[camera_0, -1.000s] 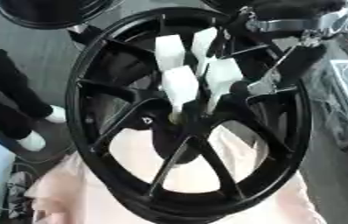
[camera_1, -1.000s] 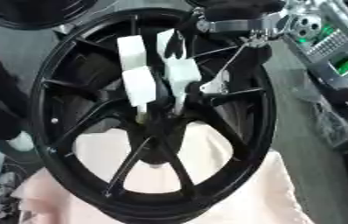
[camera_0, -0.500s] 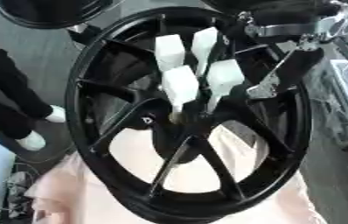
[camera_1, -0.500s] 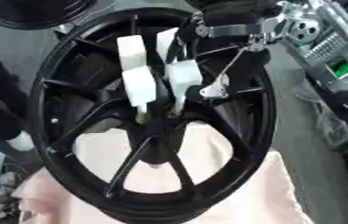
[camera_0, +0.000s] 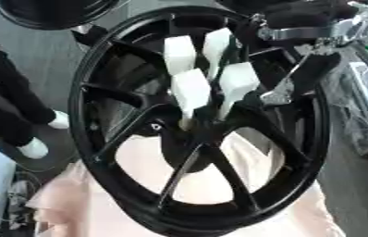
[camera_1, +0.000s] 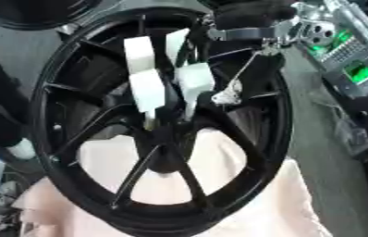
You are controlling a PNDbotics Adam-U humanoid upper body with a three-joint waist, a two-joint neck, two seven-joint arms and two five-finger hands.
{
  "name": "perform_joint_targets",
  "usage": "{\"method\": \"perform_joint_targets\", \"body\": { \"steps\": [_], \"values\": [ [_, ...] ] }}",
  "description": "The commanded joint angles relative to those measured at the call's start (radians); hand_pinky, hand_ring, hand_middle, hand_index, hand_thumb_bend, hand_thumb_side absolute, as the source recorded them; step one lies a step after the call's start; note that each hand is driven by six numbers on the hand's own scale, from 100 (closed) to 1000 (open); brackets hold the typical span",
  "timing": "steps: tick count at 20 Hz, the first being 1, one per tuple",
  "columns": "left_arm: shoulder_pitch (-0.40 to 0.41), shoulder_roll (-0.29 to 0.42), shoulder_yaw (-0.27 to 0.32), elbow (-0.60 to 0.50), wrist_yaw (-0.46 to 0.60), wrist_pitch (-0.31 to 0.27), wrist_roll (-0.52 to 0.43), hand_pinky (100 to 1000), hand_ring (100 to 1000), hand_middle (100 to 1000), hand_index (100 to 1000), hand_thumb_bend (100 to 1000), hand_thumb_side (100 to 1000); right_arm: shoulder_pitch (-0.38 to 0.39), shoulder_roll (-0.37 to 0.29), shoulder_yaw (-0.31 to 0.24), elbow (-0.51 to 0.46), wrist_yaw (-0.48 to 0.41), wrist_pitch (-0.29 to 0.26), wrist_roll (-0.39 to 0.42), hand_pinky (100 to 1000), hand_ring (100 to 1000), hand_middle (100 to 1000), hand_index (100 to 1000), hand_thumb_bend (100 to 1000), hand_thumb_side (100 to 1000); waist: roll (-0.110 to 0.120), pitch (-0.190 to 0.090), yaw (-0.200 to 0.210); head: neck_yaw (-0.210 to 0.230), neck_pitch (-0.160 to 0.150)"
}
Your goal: Pull the pin out of the wheel hub.
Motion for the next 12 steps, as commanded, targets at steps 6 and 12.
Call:
{"method": "perform_joint_targets", "body": {
  "steps": [6, 12],
  "values": [
    [-0.014, 0.029, 0.001, -0.012, 0.007, -0.001, -0.007, 716, 854, 783, 704, 100, 686, -0.012, -0.008, -0.001, 0.016, 0.019, 0.007, -0.002, 701, 597, 598, 772, 299, 436, 0.003, -0.014, 0.004, -0.002, -0.002],
    [-0.015, 0.028, -0.001, -0.012, 0.008, 0.0, -0.009, 716, 855, 784, 704, 100, 686, -0.012, -0.003, -0.002, 0.024, 0.02, 0.024, -0.014, 678, 572, 575, 760, 273, 419, 0.004, -0.013, 0.004, -0.002, -0.002]
  ]
}}
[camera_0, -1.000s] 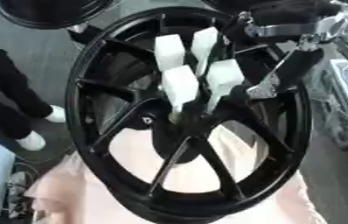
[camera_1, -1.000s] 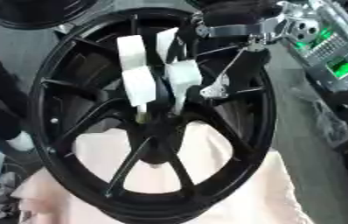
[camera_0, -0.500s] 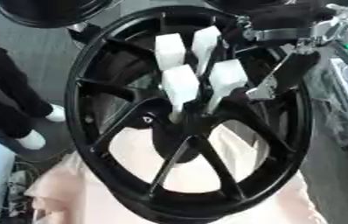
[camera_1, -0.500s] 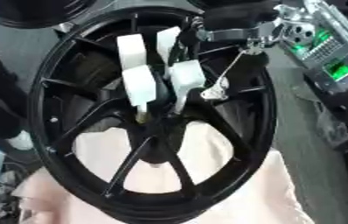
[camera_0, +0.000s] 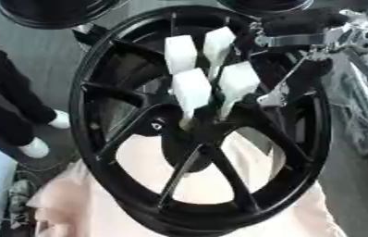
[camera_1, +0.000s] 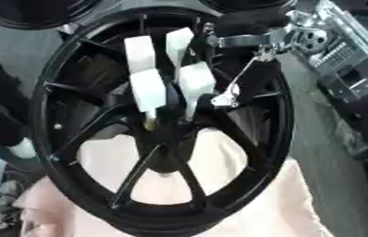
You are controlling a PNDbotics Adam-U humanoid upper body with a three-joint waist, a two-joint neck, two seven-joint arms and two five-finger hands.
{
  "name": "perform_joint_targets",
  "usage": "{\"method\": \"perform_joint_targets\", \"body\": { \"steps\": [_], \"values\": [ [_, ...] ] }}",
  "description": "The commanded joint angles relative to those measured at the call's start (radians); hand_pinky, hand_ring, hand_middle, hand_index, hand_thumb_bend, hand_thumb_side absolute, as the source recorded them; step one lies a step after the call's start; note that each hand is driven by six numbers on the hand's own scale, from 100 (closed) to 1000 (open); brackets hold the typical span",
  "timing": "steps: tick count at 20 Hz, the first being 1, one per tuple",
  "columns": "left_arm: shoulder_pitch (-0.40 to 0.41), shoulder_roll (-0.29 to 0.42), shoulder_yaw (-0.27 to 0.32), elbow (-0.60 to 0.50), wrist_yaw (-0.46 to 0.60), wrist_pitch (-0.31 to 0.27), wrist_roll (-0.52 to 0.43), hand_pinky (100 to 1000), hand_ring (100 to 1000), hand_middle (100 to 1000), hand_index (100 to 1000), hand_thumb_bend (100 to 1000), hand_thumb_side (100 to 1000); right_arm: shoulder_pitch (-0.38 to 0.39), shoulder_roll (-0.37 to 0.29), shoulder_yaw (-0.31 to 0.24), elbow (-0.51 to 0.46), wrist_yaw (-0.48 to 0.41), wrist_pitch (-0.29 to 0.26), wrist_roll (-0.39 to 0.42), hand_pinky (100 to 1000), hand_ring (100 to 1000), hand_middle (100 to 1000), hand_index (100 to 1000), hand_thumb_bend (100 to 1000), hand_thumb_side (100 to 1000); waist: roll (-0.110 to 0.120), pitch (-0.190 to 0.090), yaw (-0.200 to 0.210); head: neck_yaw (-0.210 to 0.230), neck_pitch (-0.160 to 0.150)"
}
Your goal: Pull the pin out of the wheel hub.
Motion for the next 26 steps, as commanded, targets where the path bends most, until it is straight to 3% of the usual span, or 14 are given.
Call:
{"method": "perform_joint_targets", "body": {
  "steps": [1, 12, 18, 26],
  "values": [
    [-0.011, 0.029, 0.0, -0.012, 0.001, -0.002, -0.003, 716, 855, 784, 704, 100, 686, -0.015, -0.012, -0.009, -0.001, 0.0, 0.014, -0.012, 674, 566, 570, 756, 264, 414, 0.004, -0.014, 0.001, -0.002, -0.002],
    [-0.01, 0.03, -0.003, -0.01, 0.0, -0.001, -0.008, 716, 857, 786, 705, 100, 685, -0.018, -0.01, -0.014, -0.015, -0.057, 0.092, -0.073, 614, 467, 469, 659, 100, 253, 0.004, -0.013, 0.0, -0.001, 0.0],
    [-0.009, 0.03, -0.001, -0.01, -0.001, -0.001, -0.007, 716, 858, 787, 705, 100, 685, -0.017, -0.016, -0.037, -0.041, -0.106, 0.126, -0.102, 570, 390, 389, 576, 100, 180, 0.003, -0.015, -0.003, -0.003, 0.0],
    [-0.007, 0.032, 0.002, -0.011, -0.001, -0.003, -0.005, 716, 859, 788, 705, 100, 684, -0.011, -0.034, -0.091, -0.108, -0.191, 0.169, -0.102, 544, 341, 342, 533, 100, 126, 0.004, -0.016, -0.008, -0.004, -0.003]
  ]
}}
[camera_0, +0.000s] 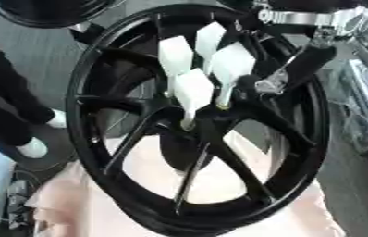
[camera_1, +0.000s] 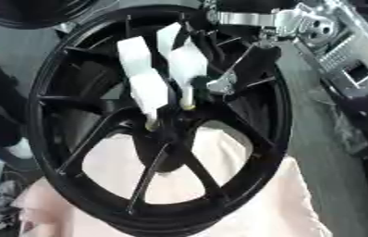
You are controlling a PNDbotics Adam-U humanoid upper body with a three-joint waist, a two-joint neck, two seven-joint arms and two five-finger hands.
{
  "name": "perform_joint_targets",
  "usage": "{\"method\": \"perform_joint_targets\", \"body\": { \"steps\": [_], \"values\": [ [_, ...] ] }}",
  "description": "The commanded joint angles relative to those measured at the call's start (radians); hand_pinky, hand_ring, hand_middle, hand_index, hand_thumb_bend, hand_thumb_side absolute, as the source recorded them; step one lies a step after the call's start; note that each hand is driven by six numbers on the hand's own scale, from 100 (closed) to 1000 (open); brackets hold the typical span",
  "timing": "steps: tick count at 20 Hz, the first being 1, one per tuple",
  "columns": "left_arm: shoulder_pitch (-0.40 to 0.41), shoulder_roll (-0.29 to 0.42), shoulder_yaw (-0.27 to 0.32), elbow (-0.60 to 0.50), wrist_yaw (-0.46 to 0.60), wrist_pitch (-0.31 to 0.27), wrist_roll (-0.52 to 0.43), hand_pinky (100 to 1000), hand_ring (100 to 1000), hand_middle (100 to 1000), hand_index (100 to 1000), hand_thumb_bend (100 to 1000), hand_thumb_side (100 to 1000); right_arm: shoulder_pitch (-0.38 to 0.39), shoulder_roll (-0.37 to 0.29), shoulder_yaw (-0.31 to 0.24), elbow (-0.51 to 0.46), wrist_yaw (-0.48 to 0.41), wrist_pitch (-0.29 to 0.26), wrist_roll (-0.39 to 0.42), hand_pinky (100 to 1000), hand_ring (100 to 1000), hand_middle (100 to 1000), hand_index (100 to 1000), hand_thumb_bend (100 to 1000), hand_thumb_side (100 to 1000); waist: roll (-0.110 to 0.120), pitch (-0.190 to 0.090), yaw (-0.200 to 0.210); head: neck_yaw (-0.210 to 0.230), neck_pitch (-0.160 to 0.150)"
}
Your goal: Pull the pin out of the wheel hub.
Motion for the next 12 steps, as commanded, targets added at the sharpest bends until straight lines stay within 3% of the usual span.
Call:
{"method": "perform_joint_targets", "body": {
  "steps": [1, 8, 12],
  "values": [
    [-0.006, 0.032, 0.007, -0.011, -0.001, -0.003, 0.0, 716, 859, 788, 705, 100, 684, -0.01, -0.036, -0.037, -0.039, -0.031, 0.016, 0.001, 542, 338, 340, 531, 100, 121, 0.003, -0.02, 0.0, 0.0, -0.004],
    [-0.004, 0.033, 0.007, -0.01, -0.002, -0.003, -0.001, 716, 861, 789, 705, 100, 684, -0.001, -0.056, -0.069, -0.078, -0.077, 0.035, 0.004, 536, 313, 323, 518, 100, 115, 0.003, -0.02, -0.002, 0.002, -0.005],
    [-0.003, 0.033, 0.009, -0.011, -0.001, -0.004, 0.0, 716, 861, 790, 705, 100, 684, 0.027, -0.091, -0.143, -0.116, -0.136, 0.049, -0.04, 541, 298, 314, 518, 100, 100, 0.003, -0.02, -0.006, 0.008, -0.011]
  ]
}}
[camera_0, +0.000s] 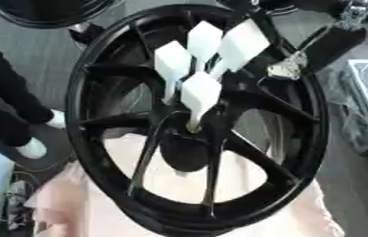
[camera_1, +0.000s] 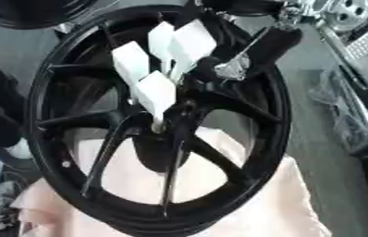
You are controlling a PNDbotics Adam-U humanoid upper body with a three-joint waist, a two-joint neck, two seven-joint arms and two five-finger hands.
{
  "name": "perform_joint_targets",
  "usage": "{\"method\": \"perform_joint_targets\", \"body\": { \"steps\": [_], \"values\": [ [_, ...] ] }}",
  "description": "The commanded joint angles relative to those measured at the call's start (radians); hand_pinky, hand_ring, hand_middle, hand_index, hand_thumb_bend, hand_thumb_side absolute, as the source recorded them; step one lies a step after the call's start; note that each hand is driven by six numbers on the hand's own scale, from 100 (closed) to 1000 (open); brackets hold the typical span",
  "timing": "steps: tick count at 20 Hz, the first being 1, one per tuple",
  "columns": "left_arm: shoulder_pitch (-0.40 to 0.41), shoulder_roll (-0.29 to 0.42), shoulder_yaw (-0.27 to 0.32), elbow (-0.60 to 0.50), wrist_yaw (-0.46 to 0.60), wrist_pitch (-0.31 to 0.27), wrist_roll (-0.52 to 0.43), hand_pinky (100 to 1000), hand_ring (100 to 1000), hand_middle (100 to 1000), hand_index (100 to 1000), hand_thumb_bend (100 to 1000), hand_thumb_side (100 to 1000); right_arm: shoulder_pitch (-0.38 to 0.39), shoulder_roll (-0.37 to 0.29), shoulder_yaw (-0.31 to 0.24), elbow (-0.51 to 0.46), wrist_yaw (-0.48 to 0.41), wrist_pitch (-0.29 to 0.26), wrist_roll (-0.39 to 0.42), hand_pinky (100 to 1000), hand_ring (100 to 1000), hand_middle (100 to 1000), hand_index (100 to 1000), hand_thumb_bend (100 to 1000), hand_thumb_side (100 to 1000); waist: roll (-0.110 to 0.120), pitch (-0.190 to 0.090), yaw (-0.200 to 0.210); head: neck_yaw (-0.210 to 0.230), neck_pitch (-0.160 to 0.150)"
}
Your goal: Pull the pin out of the wheel hub.
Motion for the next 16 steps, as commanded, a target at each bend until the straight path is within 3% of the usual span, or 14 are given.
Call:
{"method": "perform_joint_targets", "body": {
  "steps": [1, 6, 10, 16],
  "values": [
    [-0.004, 0.033, 0.01, -0.011, -0.001, -0.004, 0.0, 716, 861, 790, 705, 100, 683, 0.008, -0.06, -0.079, -0.04, -0.054, 0.02, -0.041, 542, 294, 311, 517, 100, 100, 0.004, -0.02, -0.004, 0.009, -0.012],
    [-0.002, 0.034, 0.015, -0.012, -0.001, -0.006, 0.004, 716, 862, 790, 705, 100, 683, 0.087, -0.122, -0.197, -0.065, -0.141, 0.067, -0.122, 547, 286, 308, 519, 100, 100, 0.005, -0.018, -0.011, 0.02, -0.019],
    [0.001, 0.035, 0.023, -0.014, -0.002, -0.009, 0.011, 716, 862, 790, 705, 100, 682, 0.194, -0.186, -0.309, -0.055, -0.212, 0.097, -0.193, 549, 280, 306, 519, 100, 100, 0.008, -0.015, -0.023, 0.034, -0.021],
    [0.013, 0.041, 0.047, -0.017, -0.005, -0.017, 0.031, 716, 863, 791, 705, 100, 680, 0.368, -0.245, -0.484, 0.043, -0.281, 0.128, -0.3, 554, 284, 311, 525, 100, 100, 0.015, -0.007, -0.061, 0.078, -0.027]
  ]
}}
